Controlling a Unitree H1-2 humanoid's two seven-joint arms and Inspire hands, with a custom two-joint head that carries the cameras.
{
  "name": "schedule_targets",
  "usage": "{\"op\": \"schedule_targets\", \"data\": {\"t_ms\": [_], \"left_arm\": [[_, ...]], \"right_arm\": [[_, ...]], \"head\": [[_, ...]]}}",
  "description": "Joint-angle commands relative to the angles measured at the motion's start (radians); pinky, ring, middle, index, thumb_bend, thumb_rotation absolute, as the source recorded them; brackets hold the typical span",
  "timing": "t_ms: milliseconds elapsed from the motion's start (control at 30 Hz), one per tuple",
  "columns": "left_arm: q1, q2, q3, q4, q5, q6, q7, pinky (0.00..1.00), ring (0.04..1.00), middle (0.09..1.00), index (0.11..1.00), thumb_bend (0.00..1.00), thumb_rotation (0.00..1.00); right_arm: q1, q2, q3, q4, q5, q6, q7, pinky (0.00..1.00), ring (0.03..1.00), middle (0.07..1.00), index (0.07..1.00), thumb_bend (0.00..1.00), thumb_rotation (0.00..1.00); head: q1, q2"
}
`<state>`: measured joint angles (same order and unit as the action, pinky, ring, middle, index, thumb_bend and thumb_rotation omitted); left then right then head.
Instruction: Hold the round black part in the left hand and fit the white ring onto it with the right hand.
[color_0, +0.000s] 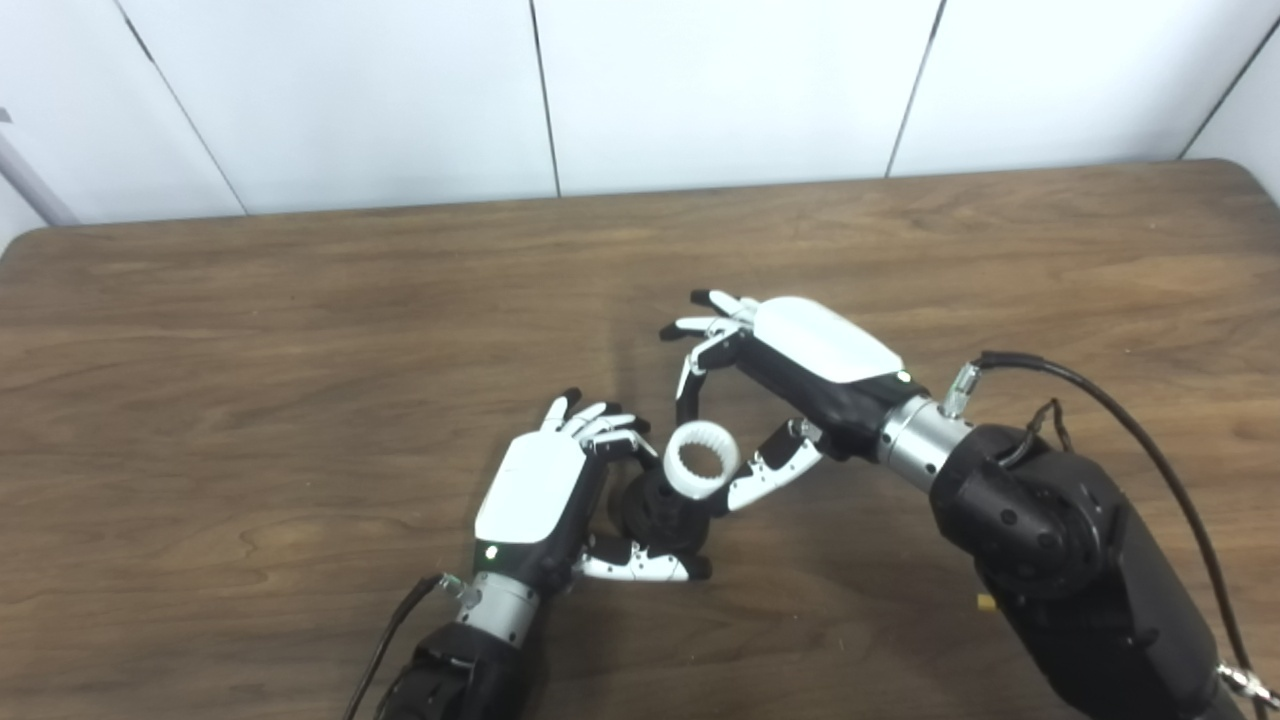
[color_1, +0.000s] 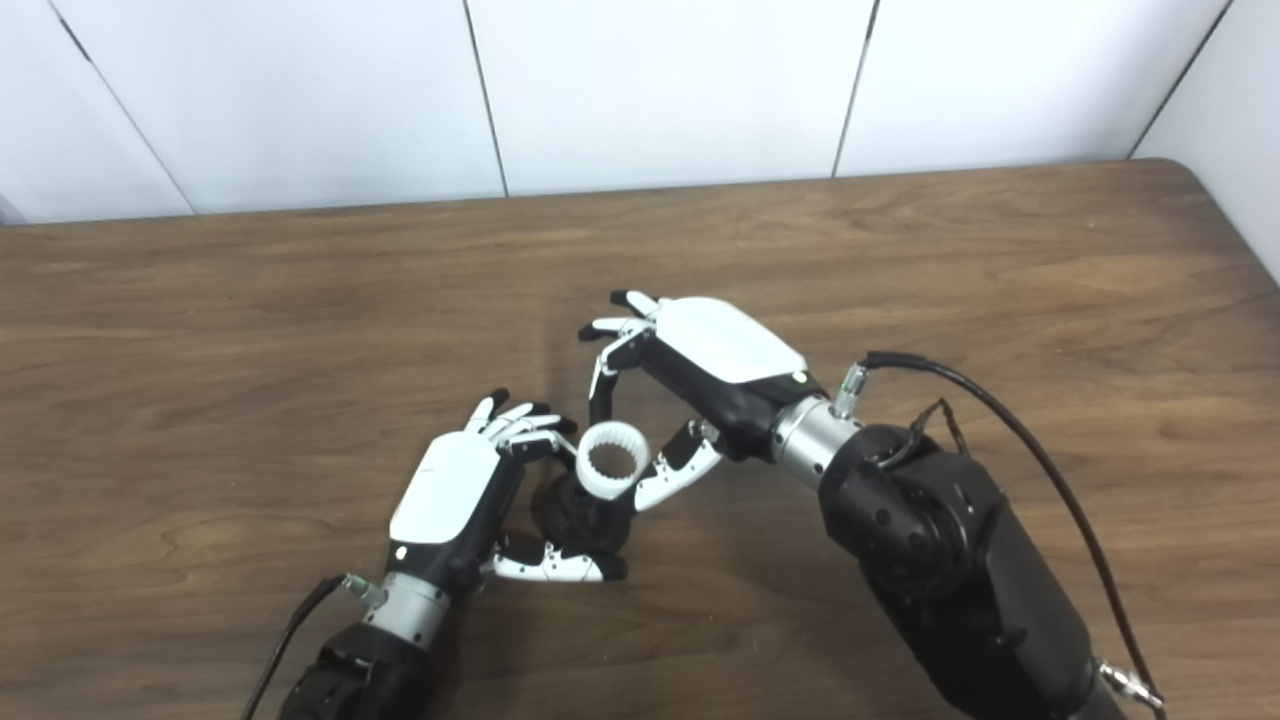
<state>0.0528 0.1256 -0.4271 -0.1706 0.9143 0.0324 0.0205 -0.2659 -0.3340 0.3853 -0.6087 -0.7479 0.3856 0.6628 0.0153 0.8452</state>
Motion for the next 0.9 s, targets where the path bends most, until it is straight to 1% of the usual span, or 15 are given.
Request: {"op": "schedule_targets", "data": {"t_ms": [0, 200, 367, 533, 867], "left_arm": [[-0.006, -0.001, -0.005, -0.009, 0.028, 0.014, -0.012, 1.00, 0.885, 0.792, 0.484, 0.53, 0.06], [-0.005, -0.002, -0.009, -0.013, 0.031, 0.020, -0.013, 1.00, 0.887, 0.792, 0.484, 0.53, 0.06], [-0.005, -0.003, -0.012, -0.011, 0.031, 0.021, -0.009, 1.00, 0.888, 0.791, 0.484, 0.53, 0.06], [-0.007, -0.004, -0.017, -0.009, 0.040, 0.022, -0.005, 1.00, 0.885, 0.788, 0.484, 0.53, 0.06], [-0.008, -0.007, -0.017, 0.003, 0.045, 0.017, 0.004, 1.00, 0.886, 0.788, 0.484, 0.53, 0.06]], "right_arm": [[-0.021, 0.006, -0.011, -0.032, 0.000, -0.023, -0.009, 1.00, 1.000, 0.886, 0.482, 0.52, 0.13], [-0.010, 0.011, -0.005, -0.019, 0.003, -0.034, -0.007, 1.00, 1.000, 0.883, 0.482, 0.52, 0.13], [0.005, 0.019, 0.003, 0.003, -0.002, -0.053, -0.026, 1.00, 1.000, 0.880, 0.482, 0.52, 0.13], [0.016, 0.031, 0.001, 0.027, -0.007, -0.081, -0.046, 1.00, 1.000, 0.878, 0.482, 0.52, 0.13], [0.020, 0.050, -0.003, 0.050, -0.001, -0.099, -0.060, 1.00, 1.000, 0.878, 0.482, 0.52, 0.13]], "head": [[0.002, 0.002], [0.005, 0.007], [0.007, 0.001], [0.009, 0.001], [0.011, -0.008]]}}
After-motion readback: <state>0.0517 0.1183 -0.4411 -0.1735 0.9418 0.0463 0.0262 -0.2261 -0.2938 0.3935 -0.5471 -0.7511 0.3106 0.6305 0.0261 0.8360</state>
